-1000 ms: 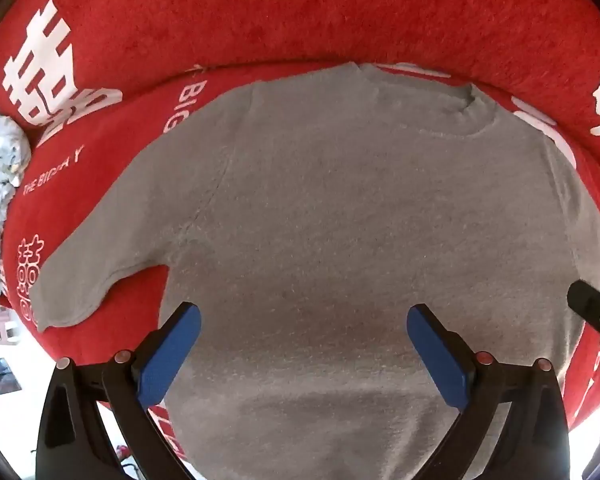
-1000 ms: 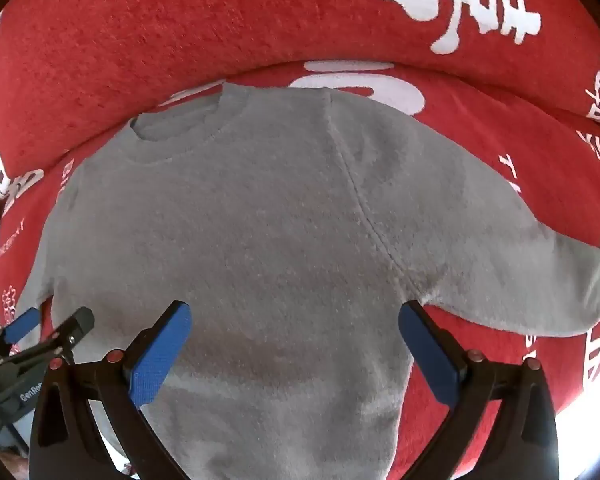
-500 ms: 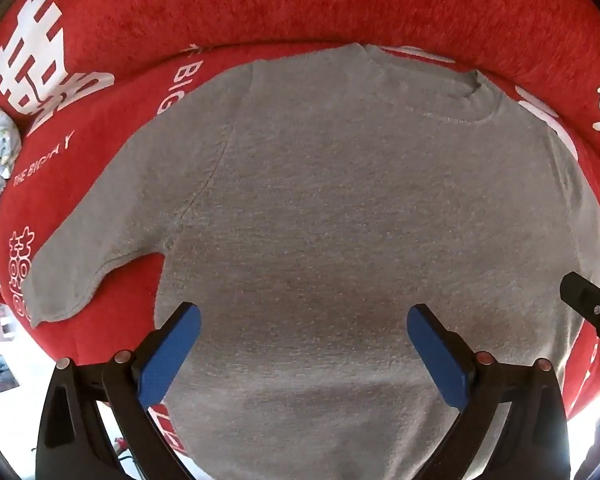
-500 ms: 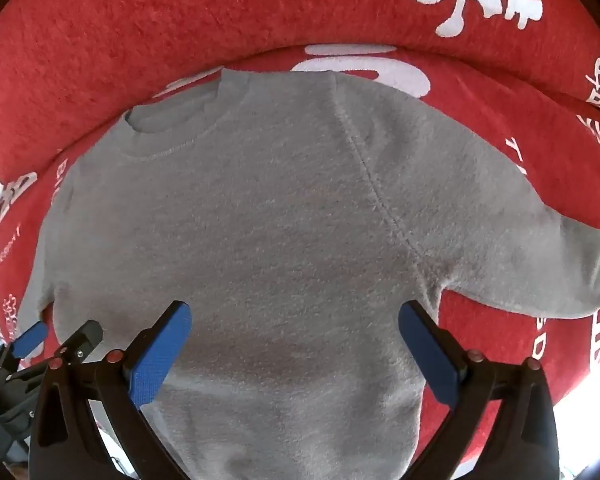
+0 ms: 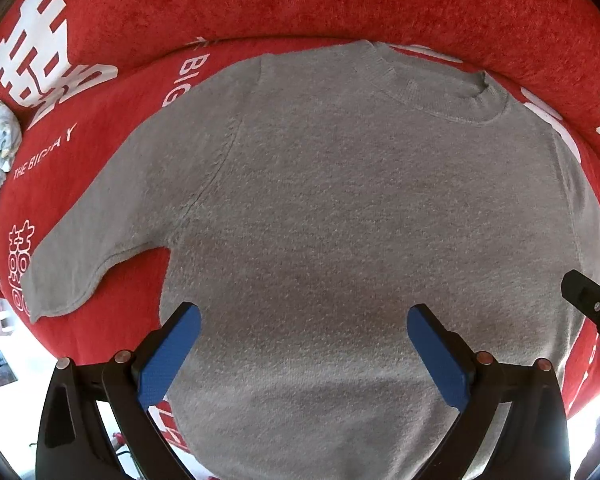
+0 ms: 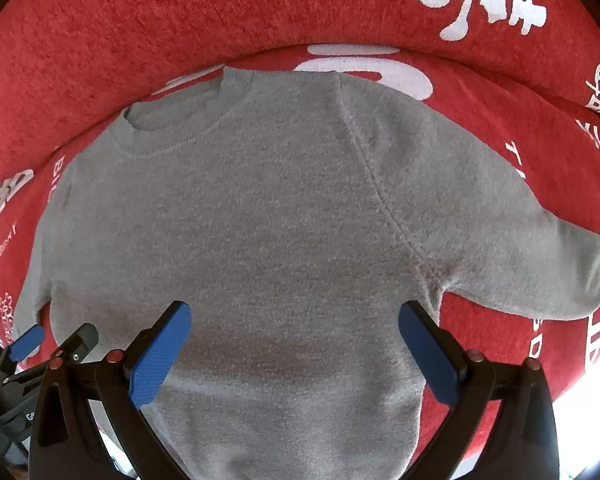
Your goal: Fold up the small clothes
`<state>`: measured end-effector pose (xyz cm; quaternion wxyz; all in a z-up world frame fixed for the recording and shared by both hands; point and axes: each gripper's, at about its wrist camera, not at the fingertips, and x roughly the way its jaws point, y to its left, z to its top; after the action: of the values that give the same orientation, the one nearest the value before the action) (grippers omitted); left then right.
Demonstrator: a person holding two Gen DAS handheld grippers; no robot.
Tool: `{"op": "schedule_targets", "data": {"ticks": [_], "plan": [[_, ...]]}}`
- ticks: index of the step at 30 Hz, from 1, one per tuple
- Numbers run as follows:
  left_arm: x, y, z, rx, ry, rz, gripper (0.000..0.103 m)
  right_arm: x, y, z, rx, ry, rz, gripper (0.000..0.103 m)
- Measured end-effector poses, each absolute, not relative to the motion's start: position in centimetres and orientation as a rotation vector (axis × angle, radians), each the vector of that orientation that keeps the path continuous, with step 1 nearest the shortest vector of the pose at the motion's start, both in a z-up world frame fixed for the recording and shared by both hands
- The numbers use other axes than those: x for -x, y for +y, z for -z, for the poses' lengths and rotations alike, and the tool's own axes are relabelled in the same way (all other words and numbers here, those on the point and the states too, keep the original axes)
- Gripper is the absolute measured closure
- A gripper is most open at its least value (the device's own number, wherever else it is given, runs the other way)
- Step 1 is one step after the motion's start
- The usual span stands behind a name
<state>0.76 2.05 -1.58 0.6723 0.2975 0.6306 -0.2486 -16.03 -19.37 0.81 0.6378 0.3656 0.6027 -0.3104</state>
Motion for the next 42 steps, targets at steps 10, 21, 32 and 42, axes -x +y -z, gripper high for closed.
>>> {"op": "schedule_targets", "data": {"ticks": [10,21,32,42], "plan": [[-1.2,1.5,1.4,-0.669,1.423,0.545,0.0,15.8,-19.6,-1.2,-0.82,1.38,0.705,0.0],[-1.2,1.4,1.1,-0.658,1.428,0.543,0.0,15.4,-19.3,-1.3,-0.793,1.386,0.709,0.0],[-1.4,1.7,1.2,-0.652,1.433,0.541,0.0,14.8,-19.2,-1.4,-0.774,1.393,0.701,0.0],[-1.5,2.0,1.2,-0.65,1.436,0.545,0.0,14.7,-19.1,-1.4,-0.77,1.395,0.698,0.0]]}}
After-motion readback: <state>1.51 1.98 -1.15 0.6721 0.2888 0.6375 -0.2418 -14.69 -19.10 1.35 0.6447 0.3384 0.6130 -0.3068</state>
